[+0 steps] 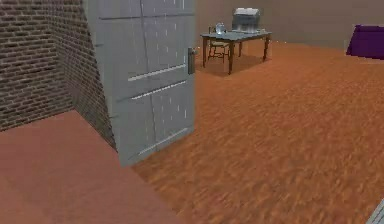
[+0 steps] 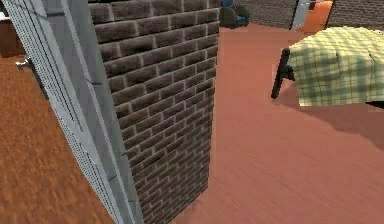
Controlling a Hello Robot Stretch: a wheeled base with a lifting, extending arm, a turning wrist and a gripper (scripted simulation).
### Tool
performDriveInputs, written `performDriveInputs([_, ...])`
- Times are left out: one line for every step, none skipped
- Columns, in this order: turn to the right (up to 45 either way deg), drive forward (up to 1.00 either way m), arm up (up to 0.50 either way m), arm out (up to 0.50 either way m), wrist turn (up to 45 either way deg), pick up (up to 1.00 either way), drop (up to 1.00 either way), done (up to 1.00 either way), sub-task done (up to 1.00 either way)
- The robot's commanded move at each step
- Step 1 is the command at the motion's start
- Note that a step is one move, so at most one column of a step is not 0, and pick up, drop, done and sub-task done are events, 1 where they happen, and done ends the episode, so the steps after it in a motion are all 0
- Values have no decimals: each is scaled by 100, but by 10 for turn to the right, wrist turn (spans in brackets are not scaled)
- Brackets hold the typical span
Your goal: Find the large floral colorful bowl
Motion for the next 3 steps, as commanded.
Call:
performDriveInputs([210,0,0,0,0,0,0,0,0])
performDriveInputs([0,100,0,0,0,0,0,0,0])
performDriveInputs([60,0,0,0,0,0,0,0,0])
